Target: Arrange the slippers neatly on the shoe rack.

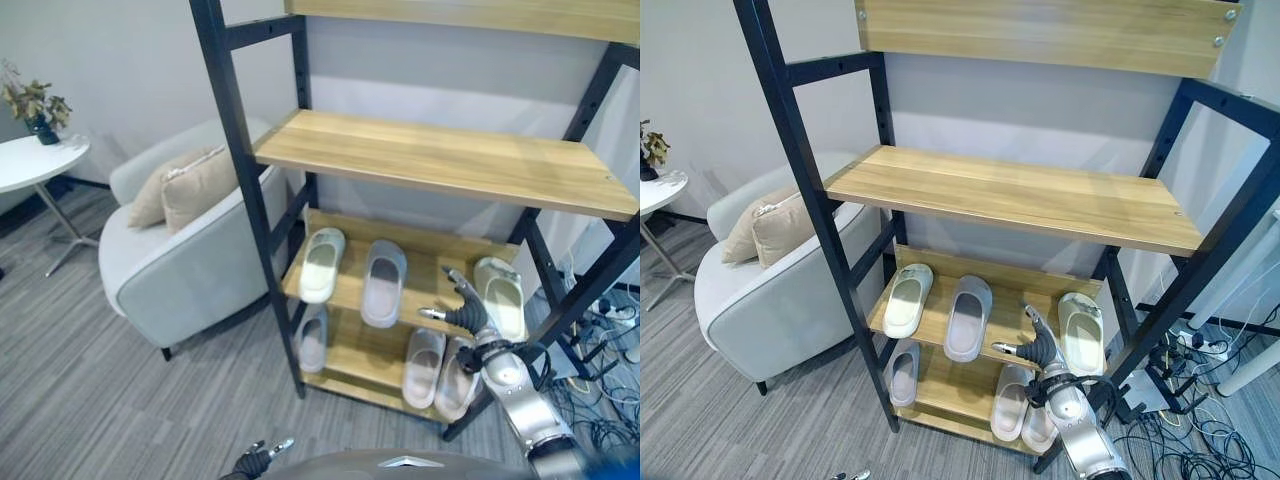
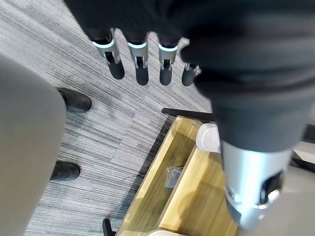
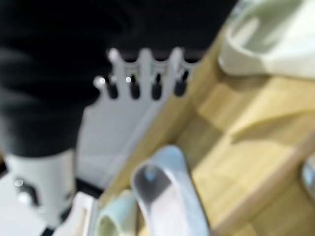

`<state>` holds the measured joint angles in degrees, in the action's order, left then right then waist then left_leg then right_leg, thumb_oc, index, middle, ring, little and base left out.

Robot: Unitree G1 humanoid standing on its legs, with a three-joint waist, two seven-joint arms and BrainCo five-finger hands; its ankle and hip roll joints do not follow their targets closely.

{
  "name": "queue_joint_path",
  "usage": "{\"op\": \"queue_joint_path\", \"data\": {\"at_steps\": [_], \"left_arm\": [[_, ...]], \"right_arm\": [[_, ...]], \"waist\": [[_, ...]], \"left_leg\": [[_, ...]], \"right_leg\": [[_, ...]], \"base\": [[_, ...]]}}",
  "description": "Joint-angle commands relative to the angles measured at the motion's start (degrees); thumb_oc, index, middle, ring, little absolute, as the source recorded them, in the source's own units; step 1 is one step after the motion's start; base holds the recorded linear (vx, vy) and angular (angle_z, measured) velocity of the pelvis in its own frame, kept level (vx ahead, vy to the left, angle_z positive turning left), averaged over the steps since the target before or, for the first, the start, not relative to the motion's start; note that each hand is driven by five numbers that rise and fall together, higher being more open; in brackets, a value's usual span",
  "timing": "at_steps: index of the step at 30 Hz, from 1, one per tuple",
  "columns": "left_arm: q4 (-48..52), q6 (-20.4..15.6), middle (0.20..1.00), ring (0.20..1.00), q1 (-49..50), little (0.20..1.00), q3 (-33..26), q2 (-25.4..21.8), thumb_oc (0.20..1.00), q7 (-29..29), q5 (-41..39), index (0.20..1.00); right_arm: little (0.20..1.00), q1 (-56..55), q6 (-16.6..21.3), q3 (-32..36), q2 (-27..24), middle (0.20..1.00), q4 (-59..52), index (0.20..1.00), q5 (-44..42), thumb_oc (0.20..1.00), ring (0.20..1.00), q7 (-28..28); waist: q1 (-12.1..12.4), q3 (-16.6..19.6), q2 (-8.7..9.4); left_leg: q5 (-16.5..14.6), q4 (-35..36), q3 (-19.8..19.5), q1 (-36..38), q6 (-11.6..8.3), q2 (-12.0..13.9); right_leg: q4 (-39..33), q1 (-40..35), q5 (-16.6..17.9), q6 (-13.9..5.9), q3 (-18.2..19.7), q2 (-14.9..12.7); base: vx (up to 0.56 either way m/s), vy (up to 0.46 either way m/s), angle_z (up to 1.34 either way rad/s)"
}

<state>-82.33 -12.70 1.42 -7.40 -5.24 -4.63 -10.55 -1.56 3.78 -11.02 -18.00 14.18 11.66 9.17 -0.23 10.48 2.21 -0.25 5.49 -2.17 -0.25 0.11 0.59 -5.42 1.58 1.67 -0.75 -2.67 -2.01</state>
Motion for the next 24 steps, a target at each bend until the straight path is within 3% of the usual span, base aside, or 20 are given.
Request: {"op": "queue_joint_path", "data": {"at_steps": [1, 24], "left_arm": [[-5.85, 0.11, 1.000, 1.000, -2.46, 1.000, 0.57, 3.15, 1.000, 0.44, 1.32, 1.000], [-1.77, -3.76, 1.000, 1.000, -10.18, 1.000, 0.26, 2.93, 1.000, -1.50, -4.70, 1.000]], "right_arm": [[1.000, 6.35, 1.72, 3.13, 1.34, 1.000, 2.58, 1.000, 2.08, 1.000, 1.000, 1.90], [1.000, 28.04, -0.55, 2.44, 0.84, 1.000, 21.00, 1.000, 0.92, 1.000, 1.000, 9.83]], "waist": [[1.81, -1.24, 1.45], [2.99, -8.87, 1.36]], "left_leg": [[0.55, -0.49, 1.72, -1.35, 0.05, 1.60], [4.01, -0.49, -0.51, -11.43, 1.24, 0.30]], "right_leg": [[0.42, -1.20, -0.12, 0.76, -1.83, -1.64], [0.42, 7.02, 1.66, -0.31, -3.36, -2.94]], "base": [[-0.01, 0.036, 0.04], [-0.03, 0.038, 0.07]]}}
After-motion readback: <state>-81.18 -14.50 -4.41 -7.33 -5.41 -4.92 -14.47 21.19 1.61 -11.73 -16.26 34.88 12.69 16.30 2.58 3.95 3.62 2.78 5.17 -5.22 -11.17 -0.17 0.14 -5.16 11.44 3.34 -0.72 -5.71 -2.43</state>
